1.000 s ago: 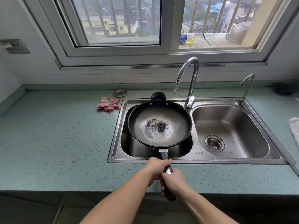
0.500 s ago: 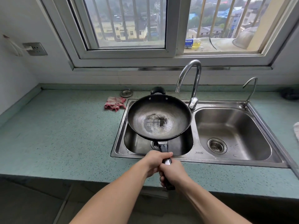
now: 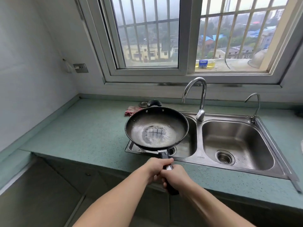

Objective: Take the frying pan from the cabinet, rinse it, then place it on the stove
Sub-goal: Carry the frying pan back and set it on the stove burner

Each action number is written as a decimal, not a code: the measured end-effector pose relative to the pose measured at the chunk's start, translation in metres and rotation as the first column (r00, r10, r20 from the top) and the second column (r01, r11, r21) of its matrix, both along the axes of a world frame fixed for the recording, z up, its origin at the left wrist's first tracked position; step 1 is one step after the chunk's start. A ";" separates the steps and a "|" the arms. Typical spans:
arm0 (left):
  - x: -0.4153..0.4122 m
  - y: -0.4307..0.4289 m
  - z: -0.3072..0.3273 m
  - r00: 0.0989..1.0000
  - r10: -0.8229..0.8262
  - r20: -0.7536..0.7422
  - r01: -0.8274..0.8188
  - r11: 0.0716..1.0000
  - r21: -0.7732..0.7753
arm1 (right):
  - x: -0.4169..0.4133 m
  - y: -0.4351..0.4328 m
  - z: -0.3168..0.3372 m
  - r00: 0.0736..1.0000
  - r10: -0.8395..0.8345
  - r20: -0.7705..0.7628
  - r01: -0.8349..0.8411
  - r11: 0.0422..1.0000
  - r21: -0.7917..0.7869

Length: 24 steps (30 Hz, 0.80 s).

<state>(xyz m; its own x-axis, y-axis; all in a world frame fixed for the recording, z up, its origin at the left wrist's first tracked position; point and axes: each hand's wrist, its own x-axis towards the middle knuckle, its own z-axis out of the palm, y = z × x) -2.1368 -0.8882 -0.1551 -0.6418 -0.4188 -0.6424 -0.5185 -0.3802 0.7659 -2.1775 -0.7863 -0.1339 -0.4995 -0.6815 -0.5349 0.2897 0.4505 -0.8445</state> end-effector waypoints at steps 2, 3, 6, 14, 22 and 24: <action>0.010 0.005 0.012 1.000 -0.005 0.005 0.006 0.997 -0.071 | 0.004 0.004 0.009 0.999 0.037 -0.022 -0.037 0.999 -0.007; 0.015 0.007 0.019 1.000 -0.004 0.005 0.004 0.994 -0.111 | 0.006 0.005 0.013 0.998 0.055 -0.039 -0.055 0.998 -0.006; 0.036 0.008 0.038 0.999 -0.005 0.048 0.021 0.941 -0.338 | 0.015 0.005 0.024 0.995 0.084 -0.061 -0.085 0.996 -0.001; 0.145 -0.029 0.043 0.865 0.050 0.499 0.442 0.392 -0.807 | 0.062 -0.013 0.055 0.983 0.164 -0.080 -0.167 0.985 -0.033; 0.266 -0.051 0.058 0.819 0.165 0.549 0.484 0.315 -0.817 | 0.149 -0.048 0.076 0.965 0.244 -0.101 -0.247 0.969 -0.022; 0.295 -0.053 0.059 0.818 0.192 0.543 0.466 0.333 -0.820 | 0.170 -0.055 0.079 0.957 0.274 -0.093 -0.277 0.961 -0.018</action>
<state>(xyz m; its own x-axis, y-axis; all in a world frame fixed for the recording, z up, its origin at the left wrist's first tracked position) -1.8422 -0.9412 -0.0963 -0.5031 -0.8555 -0.1225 -0.8599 0.4813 0.1699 -2.0075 -0.8414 -0.0553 -0.3342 -0.8146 -0.4740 0.0812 0.4762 -0.8756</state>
